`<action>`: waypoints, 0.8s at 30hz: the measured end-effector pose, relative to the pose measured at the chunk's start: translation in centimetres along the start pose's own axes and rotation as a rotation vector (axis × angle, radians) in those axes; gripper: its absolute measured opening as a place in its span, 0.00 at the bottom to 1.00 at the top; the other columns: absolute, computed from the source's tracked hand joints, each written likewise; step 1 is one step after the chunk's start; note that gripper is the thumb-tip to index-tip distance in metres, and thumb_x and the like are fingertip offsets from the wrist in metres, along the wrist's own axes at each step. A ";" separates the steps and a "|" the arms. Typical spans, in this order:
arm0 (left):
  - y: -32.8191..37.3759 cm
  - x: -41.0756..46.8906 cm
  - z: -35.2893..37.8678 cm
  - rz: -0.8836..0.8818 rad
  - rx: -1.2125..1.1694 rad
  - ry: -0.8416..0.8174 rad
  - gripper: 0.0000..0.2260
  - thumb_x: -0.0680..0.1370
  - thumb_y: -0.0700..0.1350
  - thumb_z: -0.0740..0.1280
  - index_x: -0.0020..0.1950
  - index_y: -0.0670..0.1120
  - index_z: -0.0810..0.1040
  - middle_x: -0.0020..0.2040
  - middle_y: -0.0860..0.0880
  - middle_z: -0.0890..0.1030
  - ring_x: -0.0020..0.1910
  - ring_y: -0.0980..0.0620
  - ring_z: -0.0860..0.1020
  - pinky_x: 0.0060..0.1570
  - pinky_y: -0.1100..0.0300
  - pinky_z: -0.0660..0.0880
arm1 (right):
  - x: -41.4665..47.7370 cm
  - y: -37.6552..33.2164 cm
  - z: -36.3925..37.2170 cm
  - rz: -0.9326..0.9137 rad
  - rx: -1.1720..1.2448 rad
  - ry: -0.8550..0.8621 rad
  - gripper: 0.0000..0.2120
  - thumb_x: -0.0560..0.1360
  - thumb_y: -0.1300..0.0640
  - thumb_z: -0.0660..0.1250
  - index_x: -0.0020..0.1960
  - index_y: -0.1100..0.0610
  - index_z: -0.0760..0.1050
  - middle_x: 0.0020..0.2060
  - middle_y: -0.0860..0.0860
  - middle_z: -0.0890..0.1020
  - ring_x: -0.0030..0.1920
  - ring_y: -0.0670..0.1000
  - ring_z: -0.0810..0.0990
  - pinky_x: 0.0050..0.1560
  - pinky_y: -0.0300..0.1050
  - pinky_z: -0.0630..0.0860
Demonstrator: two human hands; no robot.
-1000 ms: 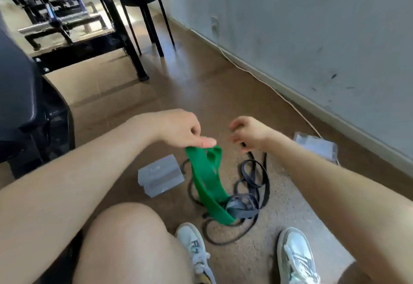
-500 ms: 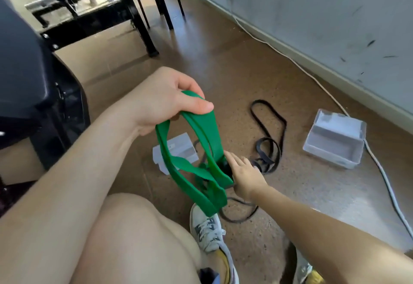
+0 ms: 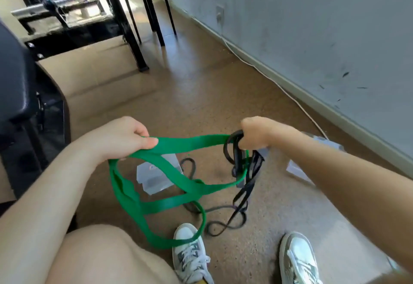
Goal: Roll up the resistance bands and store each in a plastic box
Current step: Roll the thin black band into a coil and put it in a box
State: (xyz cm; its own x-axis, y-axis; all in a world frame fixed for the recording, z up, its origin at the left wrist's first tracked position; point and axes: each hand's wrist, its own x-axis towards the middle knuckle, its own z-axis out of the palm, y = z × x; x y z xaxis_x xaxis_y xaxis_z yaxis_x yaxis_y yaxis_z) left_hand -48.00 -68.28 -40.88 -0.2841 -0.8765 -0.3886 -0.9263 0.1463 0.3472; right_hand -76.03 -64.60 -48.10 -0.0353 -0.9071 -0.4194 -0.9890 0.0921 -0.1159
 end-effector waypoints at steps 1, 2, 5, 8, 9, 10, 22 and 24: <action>-0.3 0.4 0.2 -0.020 0.018 0.017 0.14 0.75 0.54 0.69 0.36 0.46 0.80 0.25 0.50 0.74 0.24 0.51 0.72 0.30 0.61 0.67 | -0.7 0.1 -2.4 -0.007 0.042 0.079 0.08 0.74 0.54 0.65 0.41 0.58 0.72 0.36 0.52 0.76 0.36 0.54 0.77 0.33 0.44 0.71; -0.6 0.8 0.4 -0.034 0.041 0.035 0.14 0.75 0.54 0.69 0.35 0.46 0.80 0.25 0.49 0.74 0.24 0.50 0.72 0.31 0.61 0.66 | -1.6 0.1 -4.6 -0.008 0.126 0.169 0.08 0.74 0.54 0.65 0.40 0.59 0.73 0.36 0.53 0.77 0.36 0.54 0.77 0.35 0.44 0.71; -0.8 1.3 1.0 -0.056 0.120 0.065 0.15 0.75 0.54 0.69 0.33 0.47 0.78 0.25 0.50 0.73 0.27 0.50 0.72 0.29 0.60 0.63 | -5.0 0.5 -10.4 -0.014 0.626 0.380 0.07 0.72 0.58 0.66 0.38 0.61 0.78 0.32 0.54 0.80 0.33 0.53 0.79 0.39 0.45 0.75; -0.5 1.3 1.5 -0.061 0.167 0.082 0.11 0.75 0.54 0.69 0.38 0.49 0.79 0.32 0.50 0.78 0.33 0.50 0.76 0.32 0.59 0.67 | -8.4 0.6 -14.0 -0.049 1.101 0.480 0.05 0.75 0.62 0.65 0.41 0.60 0.72 0.28 0.54 0.75 0.30 0.54 0.77 0.36 0.47 0.76; -0.3 1.2 1.5 -0.066 0.196 0.097 0.09 0.75 0.54 0.68 0.42 0.50 0.79 0.38 0.51 0.80 0.38 0.50 0.78 0.35 0.59 0.70 | -9.3 0.6 -14.9 -0.051 1.193 0.516 0.04 0.75 0.63 0.64 0.42 0.60 0.71 0.26 0.53 0.72 0.28 0.53 0.74 0.33 0.45 0.75; -0.1 1.0 1.5 -0.069 0.234 0.118 0.07 0.75 0.54 0.68 0.47 0.52 0.78 0.44 0.52 0.80 0.42 0.51 0.78 0.39 0.59 0.73 | -10.2 0.5 -15.8 -0.051 1.255 0.559 0.04 0.76 0.63 0.64 0.43 0.60 0.70 0.25 0.52 0.71 0.27 0.52 0.72 0.31 0.43 0.74; 2.1 -3.1 -0.9 0.130 0.151 0.327 0.20 0.73 0.42 0.69 0.63 0.56 0.77 0.65 0.50 0.77 0.55 0.46 0.77 0.49 0.58 0.74 | -9.6 2.8 -12.0 0.238 0.559 0.513 0.11 0.71 0.56 0.71 0.40 0.64 0.76 0.34 0.57 0.77 0.33 0.55 0.75 0.33 0.43 0.70; 2.1 -4.1 -2.7 0.151 0.249 0.469 0.16 0.75 0.48 0.67 0.63 0.58 0.76 0.61 0.51 0.79 0.55 0.45 0.78 0.51 0.55 0.75 | -7.6 3.1 -7.1 0.271 0.577 0.446 0.09 0.70 0.58 0.72 0.35 0.61 0.75 0.31 0.54 0.75 0.30 0.52 0.72 0.30 0.43 0.67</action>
State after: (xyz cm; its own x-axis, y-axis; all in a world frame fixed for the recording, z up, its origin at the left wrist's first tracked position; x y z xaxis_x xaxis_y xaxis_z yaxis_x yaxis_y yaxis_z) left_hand -48.13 -65.60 -36.25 -0.3300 -0.9395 0.0917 -0.9307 0.3401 0.1346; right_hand -79.82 -60.34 -38.88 -0.4411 -0.8904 -0.1125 -0.7102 0.4229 -0.5628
